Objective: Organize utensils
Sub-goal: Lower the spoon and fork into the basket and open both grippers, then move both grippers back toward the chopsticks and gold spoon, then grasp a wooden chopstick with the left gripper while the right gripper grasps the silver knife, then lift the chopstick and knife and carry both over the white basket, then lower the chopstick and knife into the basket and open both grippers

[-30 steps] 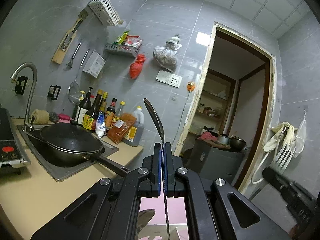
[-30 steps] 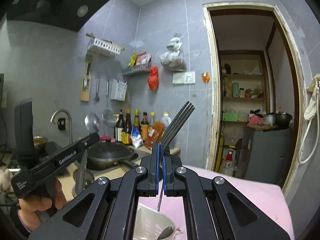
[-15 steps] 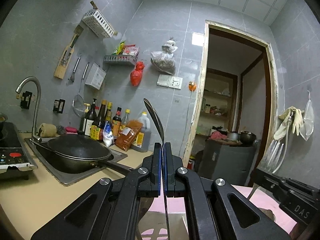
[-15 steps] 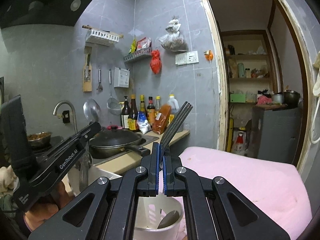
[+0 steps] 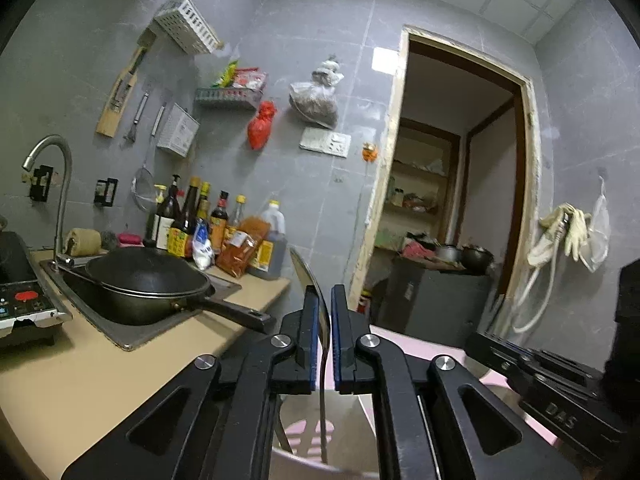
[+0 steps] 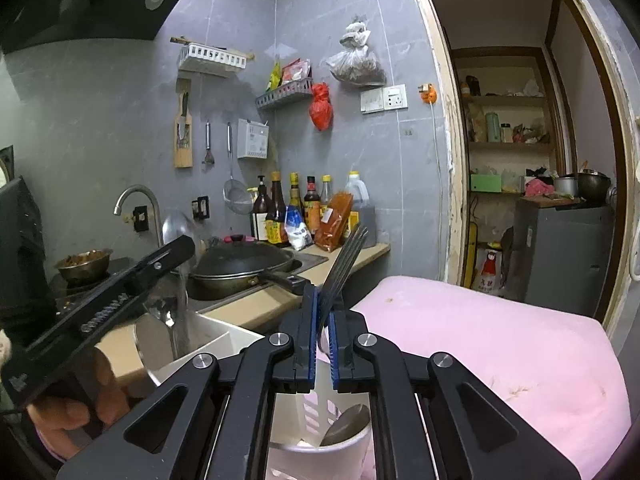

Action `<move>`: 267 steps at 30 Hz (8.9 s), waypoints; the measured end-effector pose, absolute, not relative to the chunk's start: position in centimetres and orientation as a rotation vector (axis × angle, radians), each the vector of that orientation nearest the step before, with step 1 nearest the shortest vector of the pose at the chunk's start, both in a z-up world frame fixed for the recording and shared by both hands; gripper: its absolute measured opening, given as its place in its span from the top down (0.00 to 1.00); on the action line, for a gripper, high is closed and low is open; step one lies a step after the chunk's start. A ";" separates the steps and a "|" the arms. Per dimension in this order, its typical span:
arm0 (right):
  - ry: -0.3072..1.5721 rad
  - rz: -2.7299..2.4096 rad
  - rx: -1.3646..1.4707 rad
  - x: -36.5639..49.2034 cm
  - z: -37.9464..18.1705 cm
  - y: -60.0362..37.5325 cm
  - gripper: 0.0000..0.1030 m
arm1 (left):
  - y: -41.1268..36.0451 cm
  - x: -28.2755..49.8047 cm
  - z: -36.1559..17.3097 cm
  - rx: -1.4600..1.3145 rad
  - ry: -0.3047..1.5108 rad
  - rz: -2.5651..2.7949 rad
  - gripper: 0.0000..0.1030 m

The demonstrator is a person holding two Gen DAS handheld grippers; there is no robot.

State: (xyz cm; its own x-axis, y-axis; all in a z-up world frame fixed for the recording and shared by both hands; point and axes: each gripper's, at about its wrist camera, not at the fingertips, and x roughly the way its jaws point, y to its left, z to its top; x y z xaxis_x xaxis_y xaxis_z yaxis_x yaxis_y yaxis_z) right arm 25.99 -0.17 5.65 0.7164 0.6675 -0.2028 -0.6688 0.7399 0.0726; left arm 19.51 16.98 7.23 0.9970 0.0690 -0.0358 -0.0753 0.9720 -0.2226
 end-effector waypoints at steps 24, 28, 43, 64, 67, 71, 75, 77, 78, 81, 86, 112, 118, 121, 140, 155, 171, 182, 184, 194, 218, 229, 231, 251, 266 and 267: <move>0.046 0.544 0.018 22.2 10.9 -7.5 0.15 | 12.5 16.8 11.6 -0.158 0.106 0.036 0.08; 0.018 0.487 -0.009 20.8 11.0 -9.9 0.02 | 10.7 16.3 11.3 -0.127 0.101 0.029 0.05; 0.058 0.317 -0.074 18.2 8.2 -17.5 0.00 | 3.3 16.5 8.0 -0.094 0.197 -0.123 0.04; 0.485 0.286 -0.147 20.0 0.8 -21.8 0.10 | -4.3 20.5 2.1 0.087 0.575 -0.283 0.06; 0.531 0.310 -0.168 20.3 0.0 -21.3 0.21 | -4.9 21.6 1.1 0.105 0.641 -0.300 0.15; 0.610 0.362 -0.161 21.1 -1.1 -20.7 0.35 | -5.6 23.1 -0.6 0.114 0.747 -0.337 0.38; 0.652 0.385 -0.188 21.5 -1.5 -20.1 0.45 | -5.9 24.7 -2.4 0.107 0.863 -0.374 0.65; 0.672 0.395 -0.201 21.6 -1.8 -19.8 0.46 | -6.0 25.6 -3.3 0.086 0.922 -0.395 0.75; 0.678 0.398 -0.206 21.7 -1.9 -19.7 0.46 | -5.9 25.9 -3.6 0.076 0.941 -0.399 0.75; 0.695 0.403 -0.219 21.8 -2.1 -19.4 0.46 | -5.7 26.7 -4.2 0.049 0.973 -0.414 0.75; 0.720 0.412 -0.233 22.1 -2.5 -19.1 0.46 | -6.0 27.9 -4.4 0.046 1.001 -0.411 0.76; 0.756 0.329 -0.398 23.2 -3.6 -17.0 0.86 | -2.9 25.5 -3.4 -0.078 1.015 -0.276 0.98; 0.750 0.307 -0.363 23.0 -3.3 -17.9 0.86 | -1.6 23.2 -2.8 -0.104 1.019 -0.279 0.97; 0.756 0.311 -0.341 22.6 -3.2 -18.4 0.86 | -0.8 21.4 -2.5 -0.114 1.020 -0.292 0.98; 0.809 0.383 -0.261 25.4 -3.2 -19.0 0.69 | -4.1 24.6 -2.6 0.119 1.044 -0.295 0.83; 0.884 0.438 -0.348 28.4 -3.5 -17.3 0.61 | -5.8 28.5 -3.3 0.153 1.125 -0.306 0.96; 0.838 0.465 -0.245 26.9 -2.2 -18.5 0.86 | -3.2 23.9 -0.4 -0.074 0.891 -0.383 0.98; 0.444 0.474 -0.261 19.7 1.2 -16.9 0.86 | -1.3 20.2 1.9 -0.166 0.580 -0.365 0.98; 0.372 0.466 -0.260 18.8 1.7 -16.7 0.87 | -1.1 19.7 2.3 -0.182 0.529 -0.350 0.98; 0.188 0.442 -0.260 17.2 2.8 -15.6 0.87 | 0.2 18.0 4.7 -0.198 0.349 -0.290 0.98; 0.051 0.466 -0.170 16.0 6.2 -15.0 0.87 | 2.2 16.9 7.7 -0.229 0.199 -0.265 0.98; -0.042 0.553 -0.121 16.3 10.1 -12.4 0.86 | 6.1 16.5 11.1 -0.225 0.129 -0.214 0.98; -0.057 0.577 -0.106 16.5 10.8 -11.6 0.86 | 7.2 16.3 12.1 -0.231 0.103 -0.196 0.98; -0.051 0.771 0.098 21.4 12.9 -4.0 0.86 | 21.6 18.6 13.9 -0.449 -0.055 0.038 0.98; 0.067 0.759 0.116 25.1 8.4 -2.0 0.86 | 19.9 20.3 10.1 -0.385 -0.120 0.133 0.98; 0.072 0.758 0.113 25.3 8.3 -1.9 0.86 | 19.8 20.3 10.0 -0.378 -0.120 0.135 0.98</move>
State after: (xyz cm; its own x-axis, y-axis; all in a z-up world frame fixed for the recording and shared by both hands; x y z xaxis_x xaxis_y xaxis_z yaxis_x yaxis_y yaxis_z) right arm 25.26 -1.89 8.35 0.7242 0.6892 -0.0241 -0.6815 0.7206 0.1276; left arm 20.35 19.76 9.98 0.9839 0.1535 0.0910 -0.1090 0.9208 -0.3746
